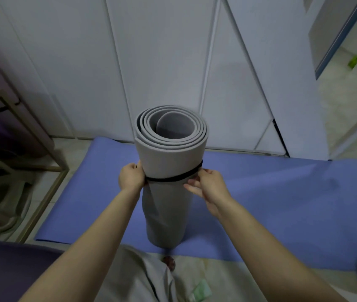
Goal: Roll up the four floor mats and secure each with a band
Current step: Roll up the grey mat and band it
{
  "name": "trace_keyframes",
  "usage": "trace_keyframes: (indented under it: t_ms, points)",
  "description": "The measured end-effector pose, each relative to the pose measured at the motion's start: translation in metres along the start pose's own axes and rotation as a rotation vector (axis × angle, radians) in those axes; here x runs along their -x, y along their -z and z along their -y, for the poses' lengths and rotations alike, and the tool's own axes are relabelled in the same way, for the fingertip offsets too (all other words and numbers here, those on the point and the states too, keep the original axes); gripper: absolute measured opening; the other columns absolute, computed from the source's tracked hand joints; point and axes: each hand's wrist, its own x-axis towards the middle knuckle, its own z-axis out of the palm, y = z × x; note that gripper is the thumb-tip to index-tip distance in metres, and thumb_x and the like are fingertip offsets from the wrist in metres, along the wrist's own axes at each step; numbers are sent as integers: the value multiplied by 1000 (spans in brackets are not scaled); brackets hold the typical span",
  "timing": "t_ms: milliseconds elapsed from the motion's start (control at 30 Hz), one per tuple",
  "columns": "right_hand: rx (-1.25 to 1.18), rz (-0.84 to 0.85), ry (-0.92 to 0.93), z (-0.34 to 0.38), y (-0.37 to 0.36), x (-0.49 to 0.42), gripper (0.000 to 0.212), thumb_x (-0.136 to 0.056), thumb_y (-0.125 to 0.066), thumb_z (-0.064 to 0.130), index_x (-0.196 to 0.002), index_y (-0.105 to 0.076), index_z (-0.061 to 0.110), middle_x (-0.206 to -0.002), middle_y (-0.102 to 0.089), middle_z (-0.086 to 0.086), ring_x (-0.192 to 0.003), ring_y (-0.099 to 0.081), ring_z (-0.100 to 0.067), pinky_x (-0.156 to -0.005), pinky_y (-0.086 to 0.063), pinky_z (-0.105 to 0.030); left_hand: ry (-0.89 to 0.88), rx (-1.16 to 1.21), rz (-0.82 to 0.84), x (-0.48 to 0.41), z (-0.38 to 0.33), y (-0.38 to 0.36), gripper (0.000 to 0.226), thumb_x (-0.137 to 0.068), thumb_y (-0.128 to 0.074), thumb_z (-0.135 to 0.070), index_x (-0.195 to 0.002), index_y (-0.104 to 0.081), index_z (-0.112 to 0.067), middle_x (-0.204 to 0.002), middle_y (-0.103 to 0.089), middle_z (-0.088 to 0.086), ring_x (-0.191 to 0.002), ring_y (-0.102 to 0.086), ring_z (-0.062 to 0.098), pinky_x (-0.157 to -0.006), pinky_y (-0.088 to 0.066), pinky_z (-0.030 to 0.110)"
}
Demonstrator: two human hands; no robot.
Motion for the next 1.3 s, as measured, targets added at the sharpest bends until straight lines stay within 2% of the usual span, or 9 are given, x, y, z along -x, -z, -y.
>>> trace_keyframes:
  t_ms: [200,367,467,633,833,900,1000,1167,1300]
  points:
    - [-40,-48,5,0,0,6,31,-98,-50,29,-87,-61,2,-87,-65,-11,-82,-65,-18,-63,-58,-22,-147,-114,-28,8,10,7,36,-96,-37,-8,-63,-23,-17,-66,-26,5,-56,-21,16,-51,-19,30]
    - [-9,-23,-26,7,6,7,15,-92,-53,5,-89,-64,-5,-80,-64,-11,-74,-61,-15,-56,-56,-18,-217,-171,138,-3,16,16,22,-96,-34,-15,-75,-33,-10,-75,-41,8,-65,-37,19,-55,-35,28]
    - [50,59,-82,9,8,10,18,-93,-55,10,-89,-64,-6,-81,-65,-11,-72,-63,-14,-52,-54,-15,-165,-244,265,-32,36,24,37,-82,-33,-35,-99,-48,-6,-97,-58,15,-81,-53,31,-74,-54,49]
    - [161,44,-169,-1,11,-2,24,-97,-49,8,-97,-58,-15,-97,-60,-20,-70,-58,-18,-43,-50,-13,-171,-331,315,-21,27,20,9,-98,-27,-12,-90,-31,-10,-76,-37,6,-67,-29,17,-59,-32,29]
    - [205,1,-293,-34,7,-18,27,-98,-48,7,-72,-53,-3,-76,-58,-13,-50,-59,-11,-39,-48,-15,-181,-479,348,-41,45,26,24,-96,-27,-25,-112,-38,-10,-113,-52,14,-92,-54,31,-81,-49,49]
    - [213,-12,-291,-36,5,-24,29,-98,-48,6,-70,-52,-3,-79,-59,-15,-54,-59,-15,-39,-49,-16,-219,-499,397,-39,43,27,33,-98,-28,-26,-128,-33,-12,-124,-50,12,-105,-53,33,-92,-46,53]
    - [258,-33,-249,-36,5,-28,28,-96,-49,3,-70,-52,-5,-91,-58,-20,-63,-56,-19,-40,-50,-16,-224,-389,444,-29,36,26,32,-100,-25,-31,-129,-32,-18,-130,-44,3,-113,-48,25,-98,-42,49]
    - [238,-67,-146,-39,11,-22,21,-96,-49,5,-100,-63,-11,-90,-65,-17,-73,-65,-22,-67,-53,-22,-257,-302,460,-19,38,32,20,-100,-29,-27,-116,-37,-17,-115,-49,7,-96,-54,27,-73,-49,34]
    - [180,-104,-107,-40,9,-15,29,-98,-50,19,-86,-64,-3,-91,-68,-13,-81,-67,-22,-75,-53,-25,-151,-153,472,-7,38,36,30,-103,-30,-26,-118,-43,-3,-112,-56,19,-97,-61,32,-72,-58,39]
